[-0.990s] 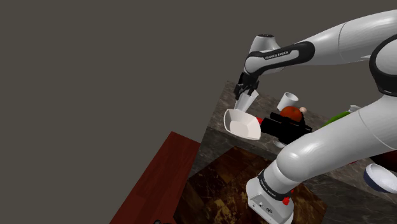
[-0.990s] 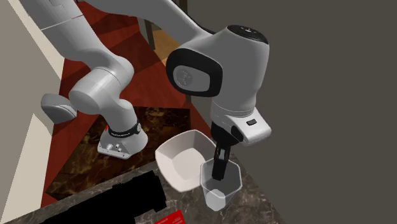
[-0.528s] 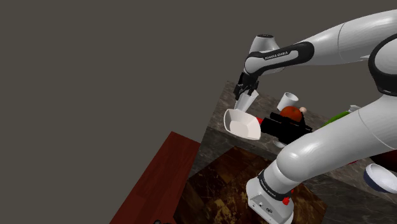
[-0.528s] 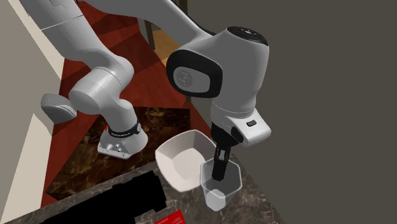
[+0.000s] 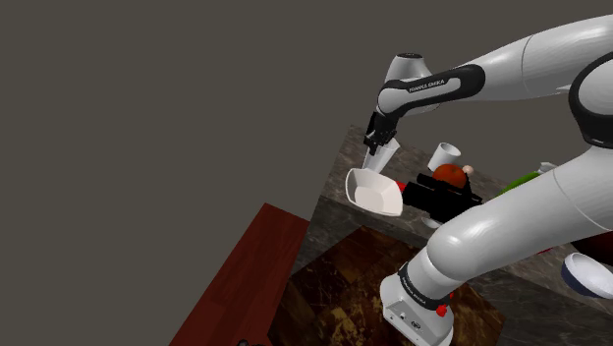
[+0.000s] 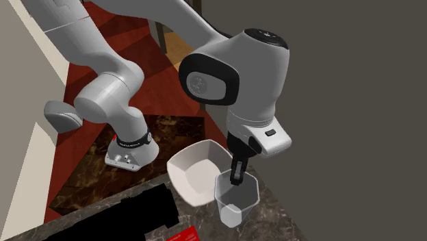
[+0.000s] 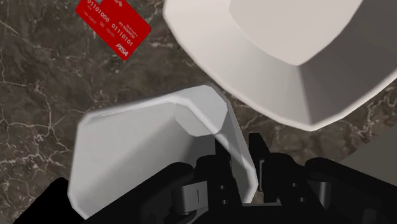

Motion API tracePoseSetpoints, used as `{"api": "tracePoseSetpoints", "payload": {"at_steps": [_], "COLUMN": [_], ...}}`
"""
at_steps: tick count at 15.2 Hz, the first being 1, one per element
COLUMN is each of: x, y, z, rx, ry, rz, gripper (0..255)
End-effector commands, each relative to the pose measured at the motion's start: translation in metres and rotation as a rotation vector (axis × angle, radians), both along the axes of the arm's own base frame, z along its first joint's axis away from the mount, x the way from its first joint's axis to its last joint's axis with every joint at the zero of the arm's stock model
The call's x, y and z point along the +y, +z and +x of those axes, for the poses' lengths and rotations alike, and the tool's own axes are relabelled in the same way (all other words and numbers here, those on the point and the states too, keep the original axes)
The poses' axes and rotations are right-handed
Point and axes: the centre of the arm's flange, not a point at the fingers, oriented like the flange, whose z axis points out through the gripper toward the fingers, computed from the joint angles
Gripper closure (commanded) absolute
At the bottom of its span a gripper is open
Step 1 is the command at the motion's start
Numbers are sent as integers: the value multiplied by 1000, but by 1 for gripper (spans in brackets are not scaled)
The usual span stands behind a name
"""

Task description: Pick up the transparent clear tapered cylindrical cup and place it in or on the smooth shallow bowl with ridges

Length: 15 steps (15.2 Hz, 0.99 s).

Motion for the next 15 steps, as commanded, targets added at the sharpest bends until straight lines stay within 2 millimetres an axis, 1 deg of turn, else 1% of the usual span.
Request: {"api": "tracePoseSetpoints", "payload": {"at_steps": [1, 2, 15], "x": [0, 0, 0], "y": [0, 0, 69], "z": [0, 0, 0], "rx": [0, 0, 0], "ry": [0, 0, 0], "rz": [0, 0, 0], "gripper": [255, 255, 255]}}
